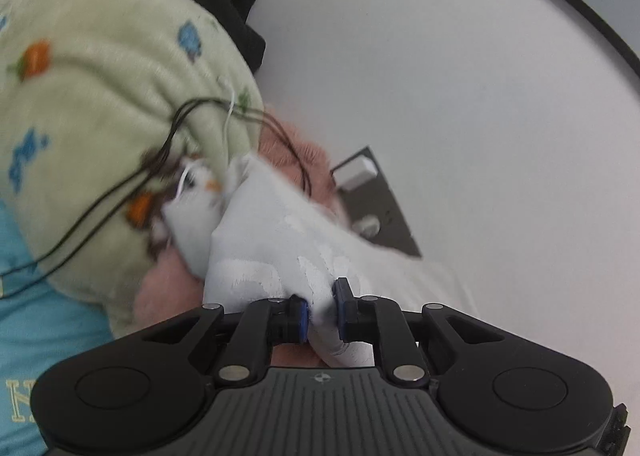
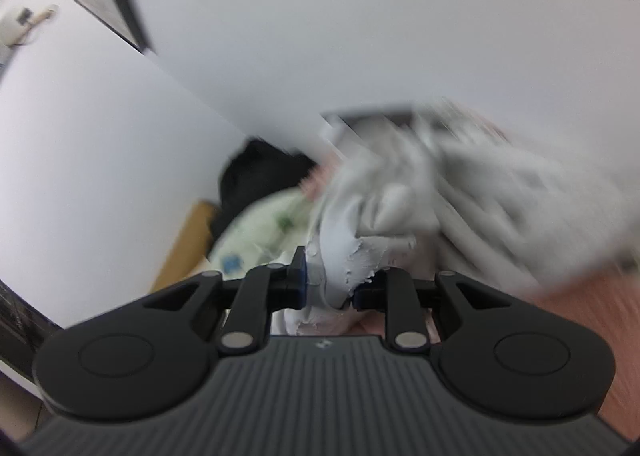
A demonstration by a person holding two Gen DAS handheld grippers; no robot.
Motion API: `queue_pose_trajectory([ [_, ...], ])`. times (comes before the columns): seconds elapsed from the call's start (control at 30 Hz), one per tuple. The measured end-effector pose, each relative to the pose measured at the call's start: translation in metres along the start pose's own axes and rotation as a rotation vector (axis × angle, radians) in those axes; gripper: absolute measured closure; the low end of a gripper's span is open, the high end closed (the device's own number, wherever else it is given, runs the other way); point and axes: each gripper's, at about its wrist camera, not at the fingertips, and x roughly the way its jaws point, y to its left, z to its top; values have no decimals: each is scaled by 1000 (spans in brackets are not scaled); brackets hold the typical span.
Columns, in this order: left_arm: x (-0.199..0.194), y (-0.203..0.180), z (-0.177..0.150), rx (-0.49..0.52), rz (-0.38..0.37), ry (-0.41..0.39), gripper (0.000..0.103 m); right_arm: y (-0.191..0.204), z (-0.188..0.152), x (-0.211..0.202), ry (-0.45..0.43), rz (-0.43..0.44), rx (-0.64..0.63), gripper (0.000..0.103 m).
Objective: Fold clothes
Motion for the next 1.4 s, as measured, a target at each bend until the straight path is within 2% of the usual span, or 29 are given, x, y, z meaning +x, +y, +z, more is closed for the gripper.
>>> queue_pose_trajectory([
  [0.13,-1,12,-18,59,14,13,87,-26,-20,-5,32,9,30,78],
  [0.3,-15,2,-12,136,78,11,77,-25,-19,-17,52,-55,15,77],
  [0.33,-23,-2,-10,156,89,8,73,-22,-19,-22,53,-75,16,77],
  [0.37,-33,-11,-13,181,90,9,64,-18,-18,-28,52,-88,8,77],
  [0.47,-64,-35,-19,258,96,10,53,1,-21,-57,43,-116,-102,76],
  [0.5,-74,-43,-22,281,106,0,50,6,-22,-67,38,-125,-138,77],
  [0.57,-99,-60,-29,322,128,-39,35,16,-26,-86,31,-117,-188,76],
  [0.6,-112,-68,-33,342,135,-62,31,21,-28,-95,31,-105,-213,76],
  [0.63,-125,-76,-37,366,142,-87,22,28,-31,-105,29,-97,-245,70],
  [0.67,-138,-85,-42,394,156,-111,16,34,-35,-114,21,-89,-280,52],
  [0.7,-153,-95,-49,426,174,-135,13,40,-38,-123,6,-82,-313,40],
  [0.73,-165,-104,-55,459,193,-157,6,45,-43,-132,-13,-72,-341,19],
  [0.77,-178,-113,-61,486,209,-180,0,51,-48,-143,-33,-62,-367,14],
  [1.03,-255,-149,-129,647,257,-314,0,79,-98,-214,-142,-12,-577,16],
  [1.27,-299,-152,-205,737,273,-442,0,83,-145,-259,-257,-19,-709,16],
  [1.4,-314,-147,-233,736,282,-506,0,82,-165,-276,-315,-31,-761,16],
])
